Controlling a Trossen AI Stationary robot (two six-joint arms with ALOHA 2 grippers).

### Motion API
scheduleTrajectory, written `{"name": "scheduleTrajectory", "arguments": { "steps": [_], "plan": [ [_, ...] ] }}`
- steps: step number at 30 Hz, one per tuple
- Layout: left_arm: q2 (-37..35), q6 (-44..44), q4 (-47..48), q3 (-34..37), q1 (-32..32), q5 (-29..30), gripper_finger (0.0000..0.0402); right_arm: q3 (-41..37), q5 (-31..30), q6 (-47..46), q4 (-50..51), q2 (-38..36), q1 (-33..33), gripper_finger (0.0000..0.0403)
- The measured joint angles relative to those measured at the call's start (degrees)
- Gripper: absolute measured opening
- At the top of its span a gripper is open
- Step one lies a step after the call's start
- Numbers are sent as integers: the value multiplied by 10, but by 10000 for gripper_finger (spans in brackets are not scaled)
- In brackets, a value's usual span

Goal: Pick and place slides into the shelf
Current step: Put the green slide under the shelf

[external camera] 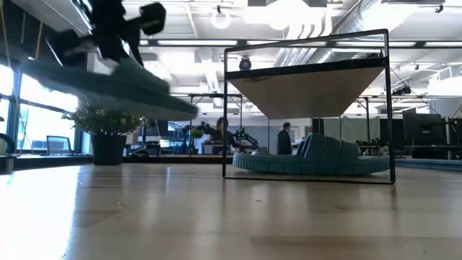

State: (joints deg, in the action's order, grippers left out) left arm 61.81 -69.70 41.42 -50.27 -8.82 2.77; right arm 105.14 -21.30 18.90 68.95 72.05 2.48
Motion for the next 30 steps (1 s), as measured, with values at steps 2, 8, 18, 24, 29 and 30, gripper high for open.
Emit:
{"name": "scheduleTrajectory", "arguments": {
  "steps": [2, 8, 18, 24, 29, 30],
  "plan": [
    [9, -21, -29, 15, -20, -19, 0, 0, 0, 0, 0, 0, 0, 0],
    [58, -125, -50, 31, -61, -49, 0, 0, -3, 0, 2, 0, 0, 0],
    [168, -277, -112, 31, -73, -50, 0, 0, -25, 0, 3, 0, 0, 0],
    [198, -331, -160, 31, -73, -45, 0, 0, -27, -18, 4, 0, 0, 0],
    [198, -340, -191, 31, -73, -63, 0, 0, -31, -46, 20, 0, 0, 0],
    [198, -341, -189, 31, -73, -64, 0, 0, -33, -52, 24, 0, 0, 0]
  ]
}}
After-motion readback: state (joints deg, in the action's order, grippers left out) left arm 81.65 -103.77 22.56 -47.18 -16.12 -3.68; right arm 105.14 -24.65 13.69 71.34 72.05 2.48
